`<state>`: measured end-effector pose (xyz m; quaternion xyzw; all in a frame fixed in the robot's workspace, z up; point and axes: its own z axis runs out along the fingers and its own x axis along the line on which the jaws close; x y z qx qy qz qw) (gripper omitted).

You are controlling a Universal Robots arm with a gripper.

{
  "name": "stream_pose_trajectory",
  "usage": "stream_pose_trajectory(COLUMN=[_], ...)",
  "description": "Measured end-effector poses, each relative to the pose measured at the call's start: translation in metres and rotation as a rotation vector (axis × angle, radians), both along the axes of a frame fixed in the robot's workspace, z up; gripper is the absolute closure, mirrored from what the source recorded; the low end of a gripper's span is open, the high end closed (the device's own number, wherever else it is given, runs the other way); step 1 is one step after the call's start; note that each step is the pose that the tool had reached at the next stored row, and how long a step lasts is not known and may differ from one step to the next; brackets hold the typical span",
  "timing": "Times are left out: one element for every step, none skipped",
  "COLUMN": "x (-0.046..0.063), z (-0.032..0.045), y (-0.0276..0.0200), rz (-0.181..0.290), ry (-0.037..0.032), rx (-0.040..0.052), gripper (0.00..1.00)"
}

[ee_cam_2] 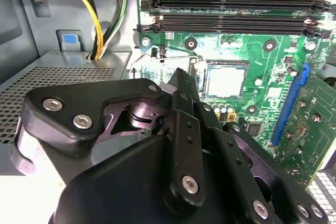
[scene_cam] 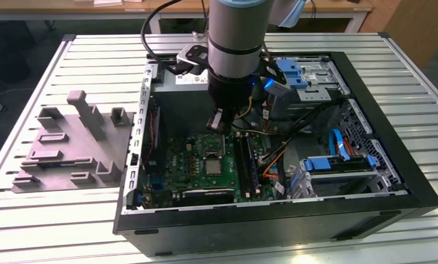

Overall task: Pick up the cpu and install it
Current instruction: 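Close the cpu cover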

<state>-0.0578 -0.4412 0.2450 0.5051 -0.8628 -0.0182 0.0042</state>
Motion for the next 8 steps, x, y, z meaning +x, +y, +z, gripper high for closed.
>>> stream_pose_trajectory(x=[-0.0002, -0.0003, -0.0003, -0.0004, -0.0004, -0.0004, -0.0008, -0.0012], z=[0.0, 0.0, -0.0001, 0.0, -0.0001, -0.0001, 0.0, -0.0001], y=[-0.0035, -0.0054, -0.0062, -0.007, -0.0076, -0.0083, -0.0096, -0.0107], rz=[0.001, 0.002, 0.002, 0.003, 0.003, 0.003, 0.004, 0.005], ry=[0.0, 0.0, -0.0001, 0.0, -0.0001, -0.0001, 0.0, 0.0], rx=[0.0, 0.0, 0.0, -0.0002, -0.0003, -0.0005, -0.0007, -0.0007], gripper=[0.89, 0.89, 0.89, 0.89, 0.89, 0.89, 0.89, 0.89])
